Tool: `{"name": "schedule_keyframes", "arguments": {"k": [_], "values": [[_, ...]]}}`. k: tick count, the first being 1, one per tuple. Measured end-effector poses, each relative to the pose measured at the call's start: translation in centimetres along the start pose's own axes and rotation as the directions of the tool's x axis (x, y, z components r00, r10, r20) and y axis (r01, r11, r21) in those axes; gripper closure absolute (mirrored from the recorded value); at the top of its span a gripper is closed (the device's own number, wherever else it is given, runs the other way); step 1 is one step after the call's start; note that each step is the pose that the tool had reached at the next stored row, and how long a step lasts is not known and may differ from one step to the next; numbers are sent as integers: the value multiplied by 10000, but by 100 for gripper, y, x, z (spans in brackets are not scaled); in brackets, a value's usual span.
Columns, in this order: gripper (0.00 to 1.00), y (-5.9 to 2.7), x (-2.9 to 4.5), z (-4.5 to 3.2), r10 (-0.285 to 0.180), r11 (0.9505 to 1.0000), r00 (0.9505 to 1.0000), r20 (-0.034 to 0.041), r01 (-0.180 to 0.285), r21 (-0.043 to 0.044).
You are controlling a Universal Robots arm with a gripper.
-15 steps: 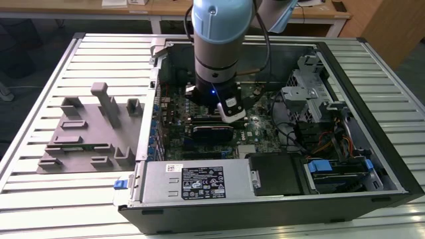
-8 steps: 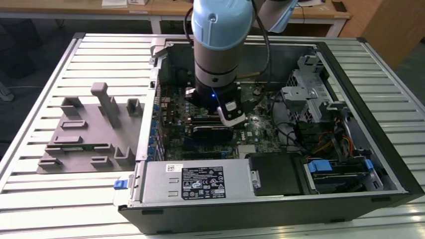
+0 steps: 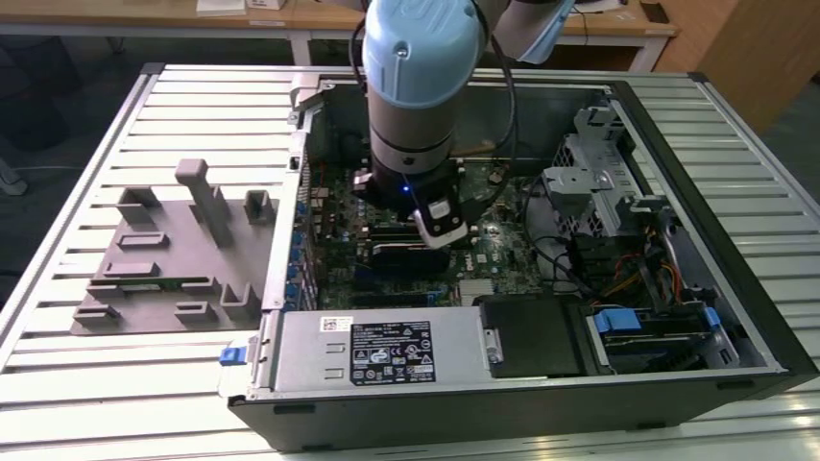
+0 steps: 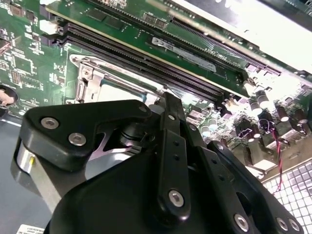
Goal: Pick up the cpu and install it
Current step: 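Install the second cpu locking lever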
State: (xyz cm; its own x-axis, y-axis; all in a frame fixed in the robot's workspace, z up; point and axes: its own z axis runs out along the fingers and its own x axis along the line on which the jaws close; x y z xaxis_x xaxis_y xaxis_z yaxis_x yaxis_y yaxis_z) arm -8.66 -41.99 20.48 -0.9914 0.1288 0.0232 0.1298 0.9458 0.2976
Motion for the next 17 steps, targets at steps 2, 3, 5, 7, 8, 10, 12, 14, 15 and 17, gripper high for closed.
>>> {"name": "schedule_keyframes", "arguments": {"k": [2, 3, 5, 7, 8, 10, 12, 14, 15, 17], "values": [[89, -3, 5, 5, 0, 10000, 10000, -1, 0, 1], [89, -4, 8, 7, 1, 10000, 10000, 0, -1, 1], [89, -6, 17, 11, 0, 10000, 10000, 0, 0, -1], [89, -9, 33, 16, 0, 10000, 10000, 0, 0, -1], [89, -12, 43, 19, 0, 10000, 10000, 1, 0, -1], [89, -16, 58, 26, 0, 10000, 10000, 0, 0, 0], [89, -20, 60, 36, -1, 10000, 10000, 0, 1, 1], [89, -23, 60, 45, -1, 10000, 10000, -1, 1, 1], [89, -24, 60, 51, 0, 10000, 10000, 0, 0, 2], [89, -28, 62, 63, 0, 10000, 10000, 1, 0, 3]]}}
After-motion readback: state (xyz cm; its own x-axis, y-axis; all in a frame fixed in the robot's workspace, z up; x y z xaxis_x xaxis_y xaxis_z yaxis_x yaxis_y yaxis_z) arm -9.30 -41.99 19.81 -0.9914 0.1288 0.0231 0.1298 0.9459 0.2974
